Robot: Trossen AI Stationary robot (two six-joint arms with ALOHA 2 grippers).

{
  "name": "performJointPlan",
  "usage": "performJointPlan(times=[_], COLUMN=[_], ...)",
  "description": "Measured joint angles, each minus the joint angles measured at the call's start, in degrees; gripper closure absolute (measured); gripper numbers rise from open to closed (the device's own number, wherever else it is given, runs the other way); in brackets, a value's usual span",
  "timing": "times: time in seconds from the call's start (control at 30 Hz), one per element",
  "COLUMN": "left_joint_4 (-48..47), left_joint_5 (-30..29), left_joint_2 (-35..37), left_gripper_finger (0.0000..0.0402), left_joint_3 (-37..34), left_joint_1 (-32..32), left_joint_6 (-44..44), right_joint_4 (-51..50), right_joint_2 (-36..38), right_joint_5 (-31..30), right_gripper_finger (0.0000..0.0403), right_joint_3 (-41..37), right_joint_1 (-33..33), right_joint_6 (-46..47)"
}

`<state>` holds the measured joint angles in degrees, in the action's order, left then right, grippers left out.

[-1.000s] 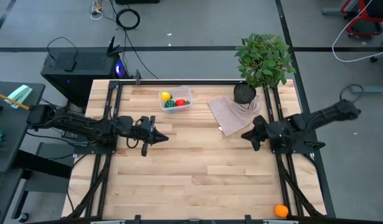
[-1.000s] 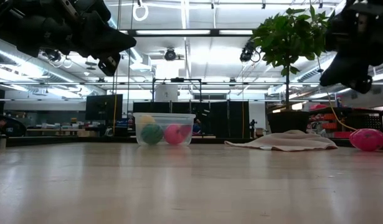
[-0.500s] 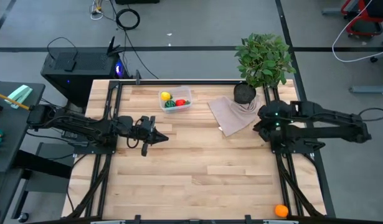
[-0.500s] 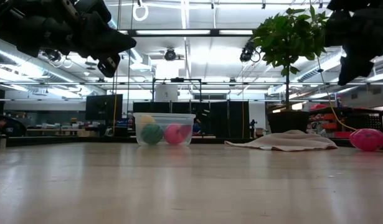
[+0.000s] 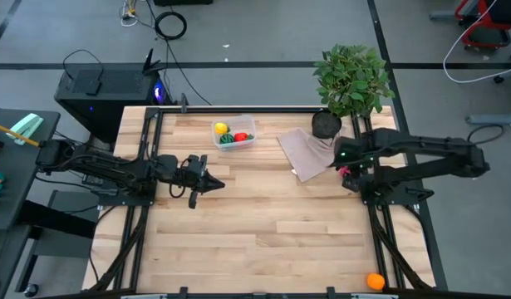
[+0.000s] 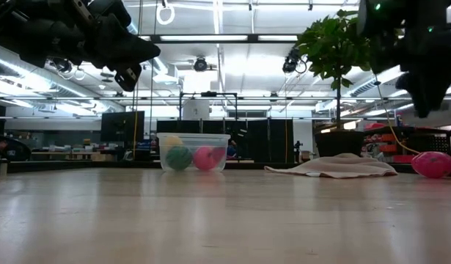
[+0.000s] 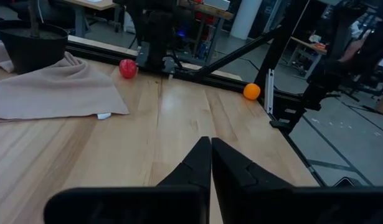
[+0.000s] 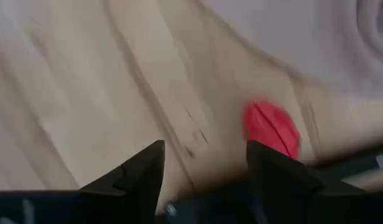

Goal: Pick and placing Produce into tupperware
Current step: Put the pink dragon fruit into the container

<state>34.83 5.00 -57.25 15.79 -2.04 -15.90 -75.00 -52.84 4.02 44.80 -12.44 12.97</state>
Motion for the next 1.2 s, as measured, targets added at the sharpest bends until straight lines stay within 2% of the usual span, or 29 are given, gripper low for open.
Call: performJointPlan(times=[0.17, 0.37, 0.8, 1.0, 1.2], left_joint_4=[0.0, 0.0, 0.0, 0.0, 0.0], left_joint_5=[0.0, 0.0, 0.0, 0.0, 0.0], left_joint_2=[0.0, 0.0, 0.0, 0.0, 0.0], left_gripper_finger=[0.0392, 0.0379, 0.039, 0.0379, 0.0391], left_joint_3=[0.0, 0.0, 0.0, 0.0, 0.0], left_joint_1=[0.0, 0.0, 0.0, 0.0, 0.0], left_joint_6=[0.0, 0.0, 0.0, 0.0, 0.0], right_joint_4=[2.1, 3.4, 3.4, 2.9, 2.8], right_joint_2=[-5.0, -10.5, -20.5, -25.3, -30.7], right_joint_5=[-1.3, -4.2, -3.3, -7.5, -8.5], right_gripper_finger=[0.0184, 0.0184, 0.0134, 0.011, 0.0102], right_joint_3=[-1.7, -2.1, -2.1, -0.2, 0.9], right_joint_1=[-2.7, -3.3, 2.1, 3.4, 3.2], right_joint_6=[-0.5, -4.7, -5.2, -3.7, -3.6])
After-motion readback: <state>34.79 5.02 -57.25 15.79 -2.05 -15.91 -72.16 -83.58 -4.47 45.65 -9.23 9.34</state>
